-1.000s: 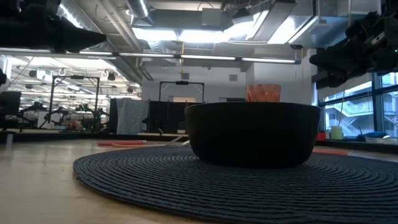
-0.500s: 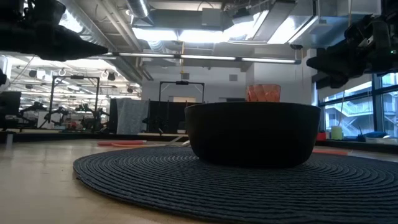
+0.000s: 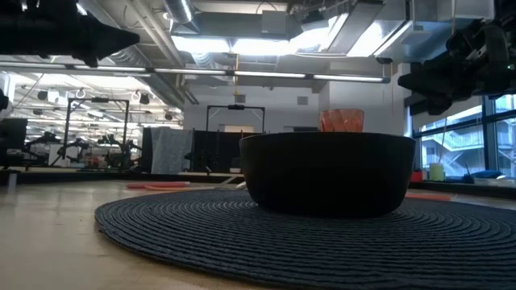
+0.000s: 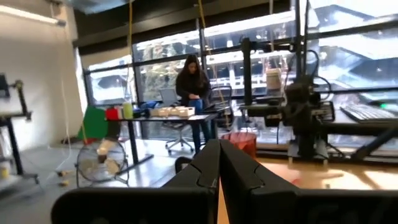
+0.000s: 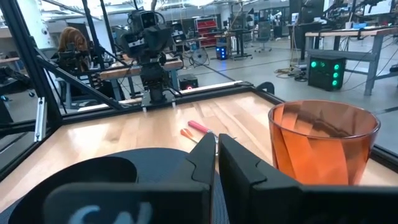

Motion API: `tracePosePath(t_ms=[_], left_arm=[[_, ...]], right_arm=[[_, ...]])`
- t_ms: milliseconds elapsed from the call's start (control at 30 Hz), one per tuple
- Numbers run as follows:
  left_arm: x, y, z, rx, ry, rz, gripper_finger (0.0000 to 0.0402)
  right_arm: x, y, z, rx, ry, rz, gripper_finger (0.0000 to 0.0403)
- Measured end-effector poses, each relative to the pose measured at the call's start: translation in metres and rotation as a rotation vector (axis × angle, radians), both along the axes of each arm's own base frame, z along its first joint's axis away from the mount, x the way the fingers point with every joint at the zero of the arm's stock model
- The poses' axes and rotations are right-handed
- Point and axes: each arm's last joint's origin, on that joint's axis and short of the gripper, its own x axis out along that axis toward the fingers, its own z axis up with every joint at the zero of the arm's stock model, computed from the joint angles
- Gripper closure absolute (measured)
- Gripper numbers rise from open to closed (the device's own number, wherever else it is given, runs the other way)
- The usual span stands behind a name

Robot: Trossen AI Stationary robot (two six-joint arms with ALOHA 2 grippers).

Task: Pick & Place Utensil
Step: Put the orange cup on the black placemat to the top right of the black bowl

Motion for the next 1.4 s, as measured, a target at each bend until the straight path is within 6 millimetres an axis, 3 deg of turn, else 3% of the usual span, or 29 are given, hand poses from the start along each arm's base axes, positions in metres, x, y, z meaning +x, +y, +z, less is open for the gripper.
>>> tracePosePath(t_ms=[1400], left_arm=[[-0.0004,0.0009,0.0001,0.058,0.033,0.051,0.0398]], right_arm=[[0.0004,0.0020,-0.0011,-0.072,0.024,0.069,0.0382]])
